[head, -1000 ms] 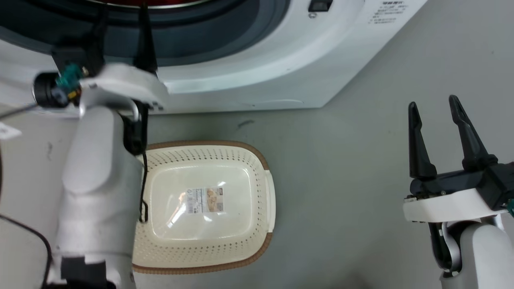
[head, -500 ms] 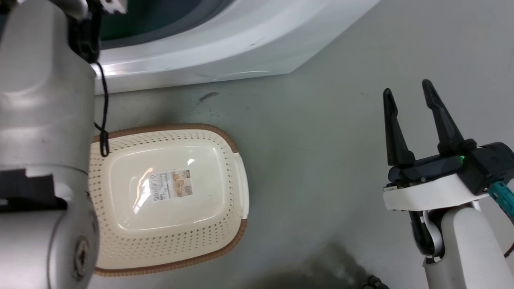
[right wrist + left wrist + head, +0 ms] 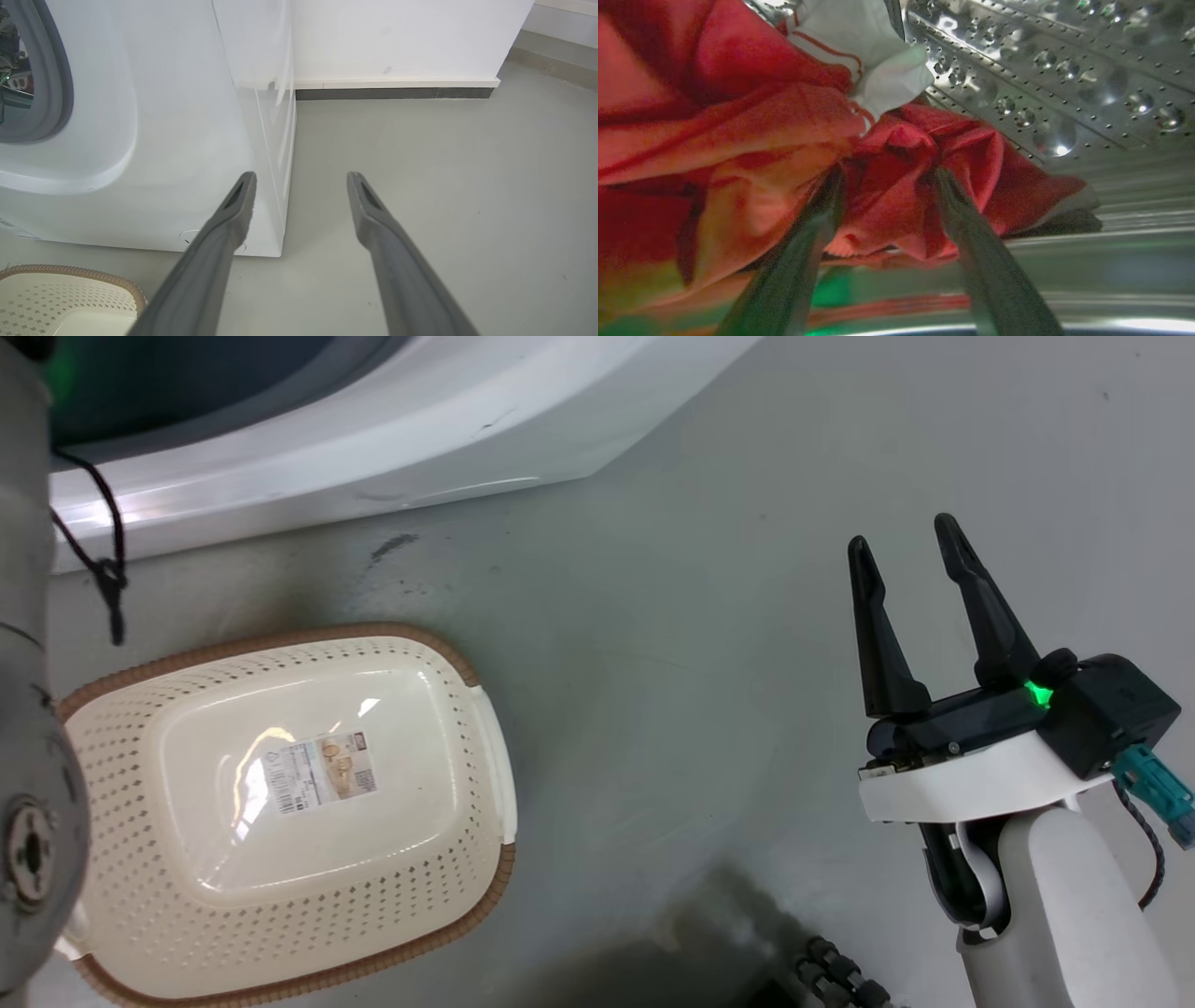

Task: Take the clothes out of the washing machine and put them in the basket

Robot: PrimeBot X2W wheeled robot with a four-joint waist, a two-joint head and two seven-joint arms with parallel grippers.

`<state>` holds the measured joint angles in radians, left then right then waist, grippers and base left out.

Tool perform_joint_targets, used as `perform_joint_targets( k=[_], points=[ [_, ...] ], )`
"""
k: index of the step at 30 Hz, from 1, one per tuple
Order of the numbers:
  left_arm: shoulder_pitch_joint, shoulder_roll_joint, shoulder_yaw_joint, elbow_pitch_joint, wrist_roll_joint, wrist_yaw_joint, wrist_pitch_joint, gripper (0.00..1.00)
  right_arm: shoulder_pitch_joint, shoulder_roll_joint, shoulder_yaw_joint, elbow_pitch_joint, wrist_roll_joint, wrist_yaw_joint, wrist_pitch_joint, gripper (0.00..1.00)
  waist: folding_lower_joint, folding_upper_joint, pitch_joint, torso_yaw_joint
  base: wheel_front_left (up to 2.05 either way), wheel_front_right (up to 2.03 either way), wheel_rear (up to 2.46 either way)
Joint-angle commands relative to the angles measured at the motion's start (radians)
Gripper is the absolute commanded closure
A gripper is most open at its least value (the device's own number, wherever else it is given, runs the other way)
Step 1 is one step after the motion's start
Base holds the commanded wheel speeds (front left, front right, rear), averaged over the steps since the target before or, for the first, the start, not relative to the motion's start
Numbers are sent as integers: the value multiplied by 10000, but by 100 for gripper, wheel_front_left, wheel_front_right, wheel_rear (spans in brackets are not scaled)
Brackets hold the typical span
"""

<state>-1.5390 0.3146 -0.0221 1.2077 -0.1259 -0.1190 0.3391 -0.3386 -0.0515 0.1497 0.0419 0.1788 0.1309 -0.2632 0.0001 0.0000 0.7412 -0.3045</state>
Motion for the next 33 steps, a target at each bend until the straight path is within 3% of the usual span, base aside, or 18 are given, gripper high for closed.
perform_joint_targets(
  k=[1, 9, 10, 11, 15, 20, 33],
  points=[
    [-147, 57, -25, 49, 16, 2, 124, 0, -136, 22, 23, -29, 60, -5, -19, 0, -1, 0, 122, -130, 0, 0, 0],
    [-474, 379, -340, 433, 193, 140, 1617, 0, -157, 22, 206, -26, 377, -5, -21, 0, -1, 0, 387, -477, 0, 0, 0],
    [-496, 372, -376, 404, 194, 175, 1636, 60, -157, 22, 217, -17, 432, -5, -20, 0, -1, 0, 402, -496, 0, 0, 0],
    [-526, 372, -398, 384, 191, 234, 1661, 100, -162, 22, 228, -7, 458, -5, -21, 0, -1, 0, 412, -512, 0, 0, 0],
    [-422, 341, -456, 260, 183, 510, 1564, 100, -151, 22, 256, 54, 555, -5, -22, 0, -1, 0, 344, -526, 0, 0, 0],
    [-29, 190, -478, -189, 96, 760, 592, 100, -163, 22, 191, 135, 558, -5, -22, 0, -1, 0, 94, -380, 0, 0, 0],
    [2258, -32, -271, -1073, -348, 702, -4188, 100, 393, 19, -282, 471, 142, -3, -21, 0, -1, 0, -1769, 237, 0, 0, 0]
  ],
)
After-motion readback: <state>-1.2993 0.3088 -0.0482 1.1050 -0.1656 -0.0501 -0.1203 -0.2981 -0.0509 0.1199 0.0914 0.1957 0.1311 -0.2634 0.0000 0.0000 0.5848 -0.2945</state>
